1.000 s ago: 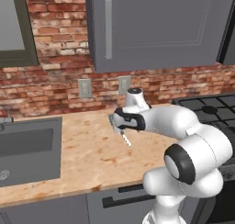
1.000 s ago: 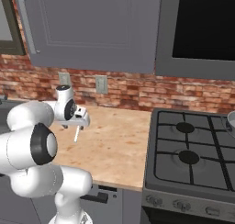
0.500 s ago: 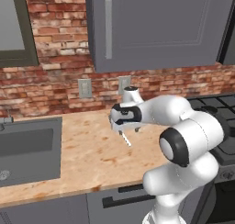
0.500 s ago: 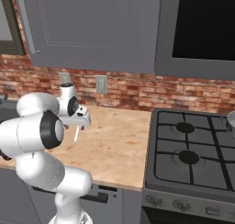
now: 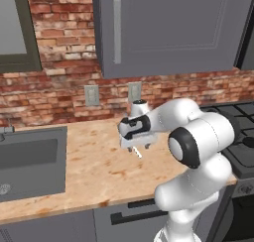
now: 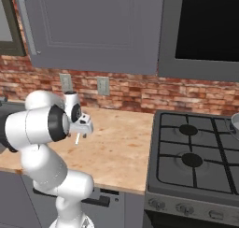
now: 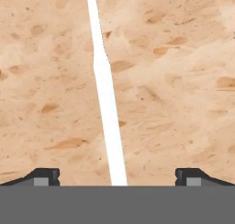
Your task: Put the onion and garlic in the pot. Retrieve the spatula and lightly stir the vegetables in the pot.
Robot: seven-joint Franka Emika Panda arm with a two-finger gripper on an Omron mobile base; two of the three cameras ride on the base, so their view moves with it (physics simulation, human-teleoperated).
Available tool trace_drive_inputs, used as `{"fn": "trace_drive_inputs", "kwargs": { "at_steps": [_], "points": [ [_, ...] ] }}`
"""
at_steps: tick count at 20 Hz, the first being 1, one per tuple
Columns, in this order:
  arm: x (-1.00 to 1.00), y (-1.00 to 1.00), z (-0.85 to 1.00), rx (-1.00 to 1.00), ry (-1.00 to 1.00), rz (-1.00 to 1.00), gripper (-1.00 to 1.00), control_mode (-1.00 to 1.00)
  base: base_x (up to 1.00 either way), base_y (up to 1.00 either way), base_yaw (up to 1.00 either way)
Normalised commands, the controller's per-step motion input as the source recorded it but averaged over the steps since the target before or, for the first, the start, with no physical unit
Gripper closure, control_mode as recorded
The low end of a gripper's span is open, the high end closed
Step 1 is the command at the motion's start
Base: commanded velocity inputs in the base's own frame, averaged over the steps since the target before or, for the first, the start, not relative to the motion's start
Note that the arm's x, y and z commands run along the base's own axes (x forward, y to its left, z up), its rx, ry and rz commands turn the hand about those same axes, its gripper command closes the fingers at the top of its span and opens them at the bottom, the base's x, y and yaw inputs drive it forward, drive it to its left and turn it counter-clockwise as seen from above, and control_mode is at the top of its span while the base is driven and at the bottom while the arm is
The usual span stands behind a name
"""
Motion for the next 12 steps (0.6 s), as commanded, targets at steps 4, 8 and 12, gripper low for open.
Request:
{"fn": "trace_drive_inputs", "kwargs": {
  "at_steps": [4, 8, 12],
  "points": [
    [0.00, 0.00, -0.39, 0.00, 0.02, 0.00, -1.00, -1.00, 0.00, 0.00, 0.00],
    [0.00, 0.01, -0.27, 0.00, 0.00, 0.00, -1.00, -1.00, 0.00, 0.00, 0.00],
    [0.00, 0.00, -0.20, 0.00, 0.00, 0.00, -1.00, -1.00, 0.00, 0.00, 0.00]
  ]
}}
